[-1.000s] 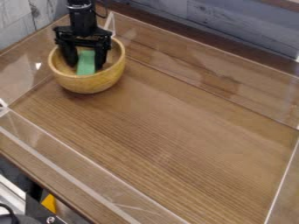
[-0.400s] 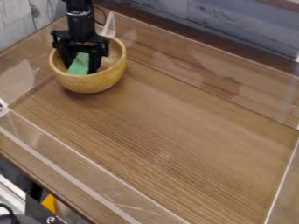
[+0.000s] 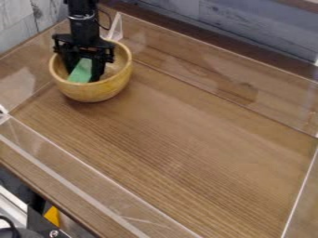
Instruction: Remove the green block from inside the brown bowl and put it on the table
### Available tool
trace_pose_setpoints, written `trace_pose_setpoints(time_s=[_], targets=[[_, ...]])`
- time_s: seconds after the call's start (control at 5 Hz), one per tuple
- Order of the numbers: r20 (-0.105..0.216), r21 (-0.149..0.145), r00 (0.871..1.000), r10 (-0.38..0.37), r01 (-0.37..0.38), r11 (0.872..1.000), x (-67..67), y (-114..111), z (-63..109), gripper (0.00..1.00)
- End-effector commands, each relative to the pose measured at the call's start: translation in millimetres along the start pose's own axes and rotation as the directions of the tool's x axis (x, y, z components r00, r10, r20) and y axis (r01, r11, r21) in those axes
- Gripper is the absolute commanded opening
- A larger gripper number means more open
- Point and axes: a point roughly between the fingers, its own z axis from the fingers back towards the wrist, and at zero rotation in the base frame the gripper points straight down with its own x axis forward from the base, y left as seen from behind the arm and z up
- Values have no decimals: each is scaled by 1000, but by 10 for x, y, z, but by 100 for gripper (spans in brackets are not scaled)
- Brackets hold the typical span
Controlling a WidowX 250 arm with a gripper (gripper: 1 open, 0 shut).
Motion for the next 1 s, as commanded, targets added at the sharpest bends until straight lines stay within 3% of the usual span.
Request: trace_pose_setpoints(time_s=[0.0,0.2,0.6,0.8], targets=[[12,11,998,68,-68,998,-53,153,112,0],[12,10,996,89,-89,996,-65,164,191,0],[9,8,1000,17,-17,1000,-44,-22,182,0],[2,1,998,66,-66,998,-47,-140,165,0]])
